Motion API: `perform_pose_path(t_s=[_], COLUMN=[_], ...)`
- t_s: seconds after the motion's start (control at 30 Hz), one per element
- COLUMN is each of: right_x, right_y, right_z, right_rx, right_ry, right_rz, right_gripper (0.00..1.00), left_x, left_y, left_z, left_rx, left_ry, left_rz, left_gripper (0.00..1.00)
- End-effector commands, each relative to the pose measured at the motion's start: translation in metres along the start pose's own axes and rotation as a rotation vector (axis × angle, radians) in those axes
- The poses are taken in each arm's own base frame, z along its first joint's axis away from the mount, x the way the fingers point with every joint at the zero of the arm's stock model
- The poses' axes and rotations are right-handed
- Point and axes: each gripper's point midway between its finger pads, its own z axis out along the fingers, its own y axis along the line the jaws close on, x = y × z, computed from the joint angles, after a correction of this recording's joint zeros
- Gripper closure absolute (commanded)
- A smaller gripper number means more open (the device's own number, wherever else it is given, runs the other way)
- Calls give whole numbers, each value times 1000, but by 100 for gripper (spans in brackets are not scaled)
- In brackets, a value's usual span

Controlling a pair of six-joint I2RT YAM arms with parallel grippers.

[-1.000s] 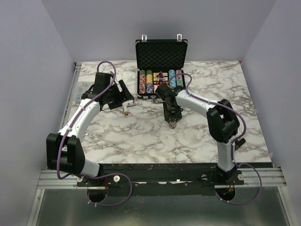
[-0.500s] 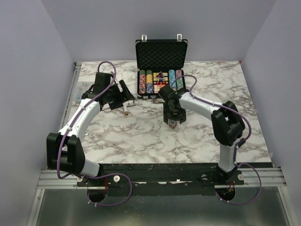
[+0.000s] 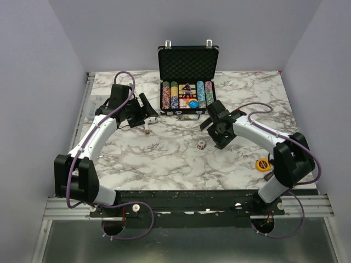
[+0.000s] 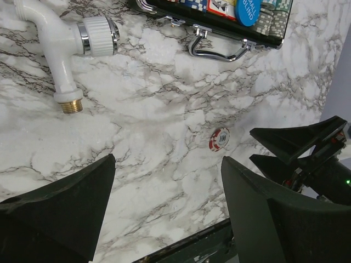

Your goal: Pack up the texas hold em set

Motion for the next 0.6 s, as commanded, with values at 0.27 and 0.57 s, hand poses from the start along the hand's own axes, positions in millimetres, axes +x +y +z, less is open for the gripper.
perform_pose_path(t_s=[0.27, 0.57], right_x=[29, 37], right_y=[23, 4], right_z=[36, 54], right_rx=[96, 215], right_ry=[194, 195], right_rz=[395, 413], right_gripper=[0, 10], left_x=[-4, 0], left_y=[-22, -30], left_z=[-14, -15], left_rx=[61, 84], left_ry=[-23, -12], left_rz=[21, 38], left_gripper=[23, 21])
